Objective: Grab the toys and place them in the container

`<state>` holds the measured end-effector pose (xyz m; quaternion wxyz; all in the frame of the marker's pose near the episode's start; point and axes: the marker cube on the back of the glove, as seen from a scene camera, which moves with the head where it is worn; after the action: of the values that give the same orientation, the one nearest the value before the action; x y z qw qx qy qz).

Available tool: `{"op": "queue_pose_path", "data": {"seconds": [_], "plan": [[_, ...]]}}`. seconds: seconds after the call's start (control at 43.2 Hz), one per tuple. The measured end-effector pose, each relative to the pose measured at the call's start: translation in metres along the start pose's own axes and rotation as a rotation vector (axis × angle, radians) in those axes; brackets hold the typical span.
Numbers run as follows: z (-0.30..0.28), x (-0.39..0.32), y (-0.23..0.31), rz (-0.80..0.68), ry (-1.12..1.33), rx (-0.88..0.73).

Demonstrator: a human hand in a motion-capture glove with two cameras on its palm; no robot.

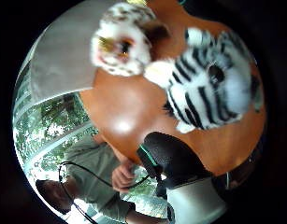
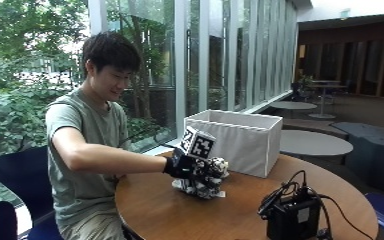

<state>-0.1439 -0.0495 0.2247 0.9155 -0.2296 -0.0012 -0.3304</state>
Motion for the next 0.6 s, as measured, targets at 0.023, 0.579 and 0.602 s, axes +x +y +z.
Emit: {"op": "queue_pose_path", "data": {"seconds": [0.023, 0.579, 0.602], "plan": [[0.008, -0.008, -0.007, 0.01, -0.023, 0.004], [0.04, -0.024, -0.067, 0.116, -0.294, 0.349], [0.038, -0.022, -0.068, 0.136, -0.305, 0.355]]}}
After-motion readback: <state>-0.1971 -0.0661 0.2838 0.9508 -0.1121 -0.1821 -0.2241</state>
